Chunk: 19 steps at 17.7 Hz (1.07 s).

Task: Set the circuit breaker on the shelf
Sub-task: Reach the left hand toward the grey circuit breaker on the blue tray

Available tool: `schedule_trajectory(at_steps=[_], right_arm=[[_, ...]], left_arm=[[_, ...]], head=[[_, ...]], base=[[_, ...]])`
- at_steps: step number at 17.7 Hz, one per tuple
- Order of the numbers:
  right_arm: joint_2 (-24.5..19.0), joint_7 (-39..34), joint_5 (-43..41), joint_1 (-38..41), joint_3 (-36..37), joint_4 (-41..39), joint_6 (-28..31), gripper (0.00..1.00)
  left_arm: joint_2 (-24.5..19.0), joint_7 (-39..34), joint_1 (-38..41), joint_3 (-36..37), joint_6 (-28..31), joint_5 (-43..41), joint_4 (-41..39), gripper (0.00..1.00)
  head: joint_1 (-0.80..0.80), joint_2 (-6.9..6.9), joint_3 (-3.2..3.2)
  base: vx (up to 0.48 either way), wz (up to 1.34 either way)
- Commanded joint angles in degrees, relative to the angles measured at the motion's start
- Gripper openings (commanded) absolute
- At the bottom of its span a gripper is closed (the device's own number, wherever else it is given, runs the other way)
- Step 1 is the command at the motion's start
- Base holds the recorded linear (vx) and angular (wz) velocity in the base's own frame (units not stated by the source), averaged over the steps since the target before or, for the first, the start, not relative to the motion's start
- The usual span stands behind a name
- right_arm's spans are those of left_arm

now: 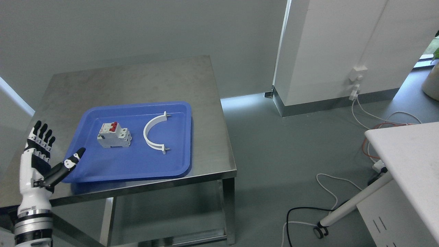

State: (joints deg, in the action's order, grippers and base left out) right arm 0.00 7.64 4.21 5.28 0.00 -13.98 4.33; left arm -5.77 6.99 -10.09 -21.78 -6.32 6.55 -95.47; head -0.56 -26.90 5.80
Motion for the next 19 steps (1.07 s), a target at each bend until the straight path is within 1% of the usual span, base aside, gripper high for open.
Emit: schedule_trajectory(at_steps=[1,2,6,7,8,9,10,12,13,15,16,19], right_arm=[[1.0,0.1,0.0,0.0,-1.1,0.0,0.2,1.0],[1.0,0.1,0.0,0.0,-1.1,0.0,0.2,1.0],[1.0,0.2,0.0,0.0,-1.1,0.0,0.2,1.0],[1.0,0.1,0.0,0.0,-1.1,0.0,0.2,1.0],[1.0,0.2,0.0,0.0,-1.1,0.0,0.2,1.0],[1.0,0.2,0.0,0.0,-1.1,0.0,0.2,1.0],[1.0,0.2,0.0,0.0,-1.1,0.0,0.2,1.0],[1.0,0.1,0.0,0.0,-1.1,0.0,0.2,1.0],[1.0,0.2,0.0,0.0,-1.1,0.0,0.2,1.0],[1.0,0.2,0.0,0.0,-1.1,0.0,0.2,1.0],[1.0,0.1,0.0,0.0,-1.1,0.0,0.2,1.0],[1.0,0.1,0.0,0.0,-1.1,0.0,0.2,1.0]], left_arm=[[-1.7,0.2,0.4,4.6,-0.1,-0.1,-0.1,1.0],[-2.7,0.2,0.3,4.5,-0.3,-0.1,-0.1,1.0],[-9.5,0.6,-2.3,5.2,0.0,-0.1,0.2,1.0],[-11.8,1.4,-3.3,7.0,0.3,-0.7,0.2,0.99],[-15.5,3.3,-4.9,10.6,0.9,-3.0,0.4,0.99],[-17.8,5.7,-7.1,14.3,1.6,-5.8,0.9,0.99],[-18.6,8.6,-9.7,17.1,2.1,-8.8,2.8,0.99],[-19.1,15.3,-14.1,19.7,2.5,-15.3,6.7,0.99],[-19.0,21.2,-16.3,20.3,3.5,-20.3,8.3,0.99],[-18.7,31.9,-19.3,20.3,8.9,-25.8,8.6,0.99],[-18.5,34.3,-20.4,20.5,10.7,-26.3,8.6,0.98],[-18.1,34.3,-25.9,23.7,12.5,-30.9,12.6,0.97]], head=[[0.0,0.0,0.0],[0.0,0.0,0.0],[0.0,0.0,0.0],[0.0,0.0,0.0],[0.0,0.0,0.0],[0.0,0.0,0.0],[0.0,0.0,0.0],[0.0,0.0,0.0],[0.0,0.0,0.0],[0.0,0.0,0.0],[0.0,0.0,0.0],[0.0,0.0,0.0]], base=[[-0.017,0.08],[-0.017,0.08],[-0.024,0.21],[0.01,0.11],[0.01,0.11],[0.03,0.02],[0.03,0.02],[0.038,0.12],[0.041,0.13],[0.049,0.1],[0.026,0.03],[0.019,-0.01]])
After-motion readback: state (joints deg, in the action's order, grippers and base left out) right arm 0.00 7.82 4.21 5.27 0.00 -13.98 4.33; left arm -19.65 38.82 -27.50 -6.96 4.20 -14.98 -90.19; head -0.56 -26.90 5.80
